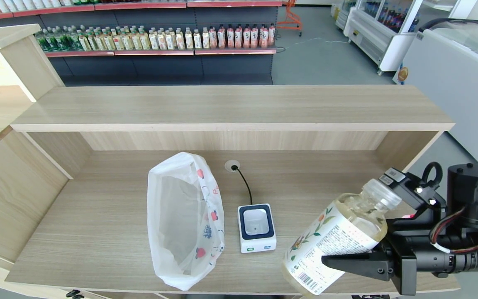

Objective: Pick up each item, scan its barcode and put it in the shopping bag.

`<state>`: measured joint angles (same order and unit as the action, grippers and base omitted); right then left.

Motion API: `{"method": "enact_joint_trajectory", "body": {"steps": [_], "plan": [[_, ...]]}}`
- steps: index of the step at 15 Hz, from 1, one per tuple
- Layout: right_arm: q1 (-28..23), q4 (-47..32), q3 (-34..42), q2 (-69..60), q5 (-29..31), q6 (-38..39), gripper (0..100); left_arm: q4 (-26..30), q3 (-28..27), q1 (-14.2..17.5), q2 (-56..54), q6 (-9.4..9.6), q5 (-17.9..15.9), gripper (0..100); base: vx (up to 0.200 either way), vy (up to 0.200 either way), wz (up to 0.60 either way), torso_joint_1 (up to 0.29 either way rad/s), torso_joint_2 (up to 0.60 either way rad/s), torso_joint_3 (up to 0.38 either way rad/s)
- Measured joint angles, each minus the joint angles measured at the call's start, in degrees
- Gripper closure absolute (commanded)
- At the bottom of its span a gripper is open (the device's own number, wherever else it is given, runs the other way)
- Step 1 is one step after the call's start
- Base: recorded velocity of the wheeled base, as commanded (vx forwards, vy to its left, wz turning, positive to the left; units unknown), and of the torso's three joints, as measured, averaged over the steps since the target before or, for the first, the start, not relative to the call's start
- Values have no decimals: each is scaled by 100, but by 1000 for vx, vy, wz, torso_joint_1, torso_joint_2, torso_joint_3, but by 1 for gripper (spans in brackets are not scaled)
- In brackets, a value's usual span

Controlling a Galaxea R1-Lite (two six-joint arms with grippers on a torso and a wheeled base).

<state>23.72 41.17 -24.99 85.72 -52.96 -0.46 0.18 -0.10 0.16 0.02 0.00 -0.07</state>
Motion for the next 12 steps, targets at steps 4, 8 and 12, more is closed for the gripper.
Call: {"method": "enact_joint_trajectory", "body": {"steps": [4, 8, 12], "plan": [[83, -15, 5, 61, -2, -273, 100, 0, 0, 0, 0, 0, 0, 0, 0, 0, 0, 0, 0, 0], [98, -6, -6, 124, -2, -356, 100, 0, 0, 0, 0, 0, 0, 0, 0, 0, 0, 0, 0, 0], [96, -4, 2, 162, 5, -374, 100, 0, 0, 0, 0, 0, 2, 0, 0, 0, 0, 0, 0, 0]]}}
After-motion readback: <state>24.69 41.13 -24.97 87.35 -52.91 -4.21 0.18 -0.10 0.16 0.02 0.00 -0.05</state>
